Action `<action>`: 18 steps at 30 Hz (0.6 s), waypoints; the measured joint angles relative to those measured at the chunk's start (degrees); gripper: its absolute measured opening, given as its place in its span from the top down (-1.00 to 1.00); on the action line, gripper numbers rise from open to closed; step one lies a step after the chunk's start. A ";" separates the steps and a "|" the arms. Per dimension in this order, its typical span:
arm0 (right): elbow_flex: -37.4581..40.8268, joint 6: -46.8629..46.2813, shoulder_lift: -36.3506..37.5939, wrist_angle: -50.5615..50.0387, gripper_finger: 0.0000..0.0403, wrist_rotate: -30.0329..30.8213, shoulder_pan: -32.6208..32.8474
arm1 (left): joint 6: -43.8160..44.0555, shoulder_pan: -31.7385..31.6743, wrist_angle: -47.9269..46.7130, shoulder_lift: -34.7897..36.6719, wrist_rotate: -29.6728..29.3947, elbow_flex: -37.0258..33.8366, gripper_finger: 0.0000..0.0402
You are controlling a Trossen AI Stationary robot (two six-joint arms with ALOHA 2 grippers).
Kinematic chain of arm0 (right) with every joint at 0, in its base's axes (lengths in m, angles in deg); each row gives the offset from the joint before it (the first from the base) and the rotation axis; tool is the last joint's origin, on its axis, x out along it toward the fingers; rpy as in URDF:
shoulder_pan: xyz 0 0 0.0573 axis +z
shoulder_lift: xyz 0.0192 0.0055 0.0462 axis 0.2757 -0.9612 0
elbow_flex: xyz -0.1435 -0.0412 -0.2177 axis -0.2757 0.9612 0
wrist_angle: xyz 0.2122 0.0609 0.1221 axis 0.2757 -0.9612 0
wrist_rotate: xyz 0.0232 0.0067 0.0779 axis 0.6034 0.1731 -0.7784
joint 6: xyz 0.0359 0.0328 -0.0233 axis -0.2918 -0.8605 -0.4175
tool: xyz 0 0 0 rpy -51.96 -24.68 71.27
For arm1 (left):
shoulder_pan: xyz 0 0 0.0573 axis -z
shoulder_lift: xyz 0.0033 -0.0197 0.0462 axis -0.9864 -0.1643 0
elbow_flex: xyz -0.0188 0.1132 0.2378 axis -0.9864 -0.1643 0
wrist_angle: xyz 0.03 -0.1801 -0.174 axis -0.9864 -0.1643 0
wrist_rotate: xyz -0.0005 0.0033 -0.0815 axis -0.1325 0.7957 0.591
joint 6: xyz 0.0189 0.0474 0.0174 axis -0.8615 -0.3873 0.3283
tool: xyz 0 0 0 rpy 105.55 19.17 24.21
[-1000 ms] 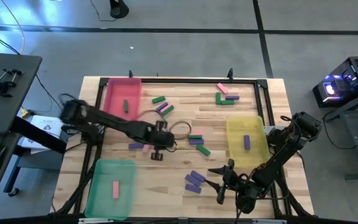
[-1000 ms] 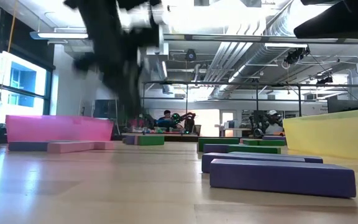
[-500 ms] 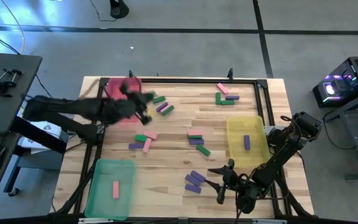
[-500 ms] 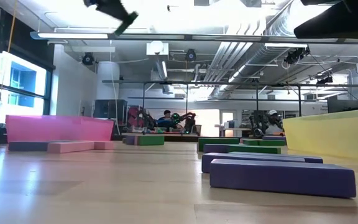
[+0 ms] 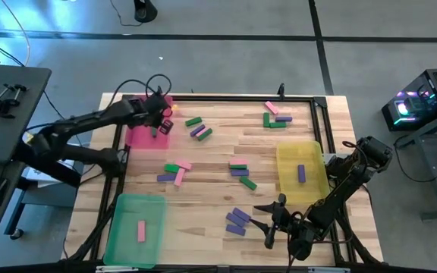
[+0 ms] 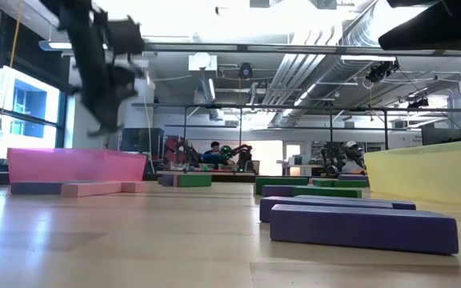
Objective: Sort blocks
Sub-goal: Put the green block into the pink bin
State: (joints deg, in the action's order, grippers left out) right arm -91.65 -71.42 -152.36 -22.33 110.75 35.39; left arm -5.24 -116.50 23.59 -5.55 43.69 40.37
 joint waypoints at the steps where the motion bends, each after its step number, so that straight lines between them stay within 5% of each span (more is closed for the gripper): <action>1: 0.01 -0.06 0.00 0.00 -0.06 -0.01 0.00 | -0.02 -1.48 0.86 -1.06 0.40 -0.97 0.64; 12: 0.00 -0.79 0.00 0.13 -0.06 -0.12 0.00 | -2.16 -9.49 4.03 -9.98 0.42 -3.22 0.61; 18: 0.00 -1.08 0.00 0.15 -0.06 -0.21 0.00 | -4.63 -11.36 6.21 -9.76 2.69 -3.18 0.32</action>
State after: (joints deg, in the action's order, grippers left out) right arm -91.65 -72.49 -152.36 -22.18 110.53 35.39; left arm -9.88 -127.86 29.80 -15.31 46.39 37.19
